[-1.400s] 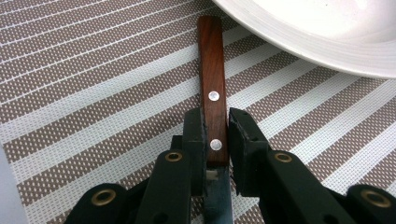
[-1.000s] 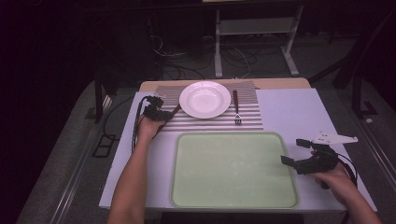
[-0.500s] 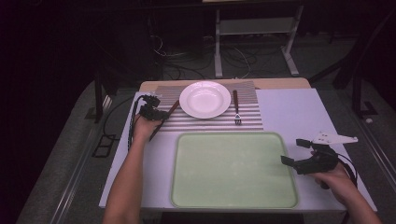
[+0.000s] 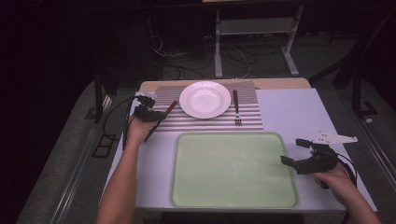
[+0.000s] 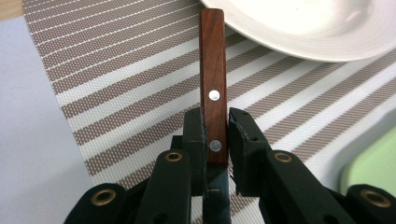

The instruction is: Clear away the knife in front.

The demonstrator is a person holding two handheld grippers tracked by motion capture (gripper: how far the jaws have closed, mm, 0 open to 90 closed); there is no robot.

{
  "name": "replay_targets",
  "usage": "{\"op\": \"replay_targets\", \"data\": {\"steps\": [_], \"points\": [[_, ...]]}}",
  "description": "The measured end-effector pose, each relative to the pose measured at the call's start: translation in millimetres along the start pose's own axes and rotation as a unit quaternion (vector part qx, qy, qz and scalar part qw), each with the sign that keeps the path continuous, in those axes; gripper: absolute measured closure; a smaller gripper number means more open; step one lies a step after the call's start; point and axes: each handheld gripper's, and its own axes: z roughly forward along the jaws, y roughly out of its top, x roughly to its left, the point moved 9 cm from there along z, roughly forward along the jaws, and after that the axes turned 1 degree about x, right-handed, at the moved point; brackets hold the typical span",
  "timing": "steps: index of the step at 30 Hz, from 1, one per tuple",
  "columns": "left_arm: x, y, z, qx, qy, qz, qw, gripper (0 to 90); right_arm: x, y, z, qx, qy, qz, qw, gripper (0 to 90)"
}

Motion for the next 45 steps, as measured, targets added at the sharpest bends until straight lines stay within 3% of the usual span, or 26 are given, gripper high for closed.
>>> {"op": "replay_targets", "data": {"steps": [15,45], "points": [[-28.4,1.1,-25.9,-0.012,-0.017,0.013,0.9997,77.1,0.3,0.4,0.1,-0.001,0.001,0.002,1.0,0.0],[-101.9,-10.1,-53.4,-0.041,-0.056,0.044,0.9966,77.1,1.2,1.3,-1.2,-0.005,0.003,-0.001,1.0,0.0]]}}
